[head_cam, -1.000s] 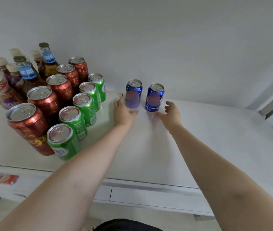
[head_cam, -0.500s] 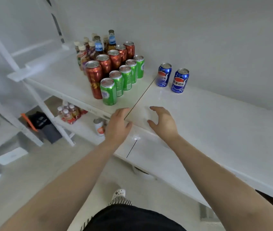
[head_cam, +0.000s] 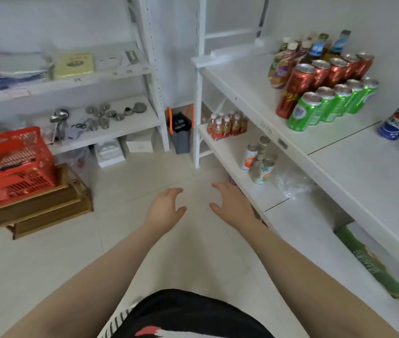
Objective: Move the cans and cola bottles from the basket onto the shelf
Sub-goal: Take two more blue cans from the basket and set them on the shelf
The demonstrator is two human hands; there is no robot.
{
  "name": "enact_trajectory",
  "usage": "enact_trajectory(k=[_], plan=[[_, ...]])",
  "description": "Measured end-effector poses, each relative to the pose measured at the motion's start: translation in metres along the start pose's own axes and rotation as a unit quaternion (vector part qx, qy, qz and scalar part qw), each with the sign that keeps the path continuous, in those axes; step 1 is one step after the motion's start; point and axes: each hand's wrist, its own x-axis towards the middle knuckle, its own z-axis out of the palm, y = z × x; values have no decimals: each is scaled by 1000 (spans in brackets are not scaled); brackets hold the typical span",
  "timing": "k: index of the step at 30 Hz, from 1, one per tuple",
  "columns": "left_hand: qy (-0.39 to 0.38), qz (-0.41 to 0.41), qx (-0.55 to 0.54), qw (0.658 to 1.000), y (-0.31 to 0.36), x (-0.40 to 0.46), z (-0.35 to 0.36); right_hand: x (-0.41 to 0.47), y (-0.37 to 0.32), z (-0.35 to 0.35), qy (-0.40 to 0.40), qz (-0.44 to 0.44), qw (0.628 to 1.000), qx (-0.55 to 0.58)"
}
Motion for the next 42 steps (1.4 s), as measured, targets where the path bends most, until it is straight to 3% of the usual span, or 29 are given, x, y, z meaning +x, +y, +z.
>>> enact_trajectory(k=[13,20,33,42], plan=[[30,-125,-2,992,-265,-109,-109,31,-253,169,-115,-62,990,-51],[68,-198,-29,977,-367,-134,-160,66,-366,233,-171,-132,974,-66],[104,-328,-59,937,-529,-75,-239,228,-510,327,-247,-228,937,-91],[119,-348,-78,926,-620,-10,-298,336,-593,365,-276,-243,926,-84]])
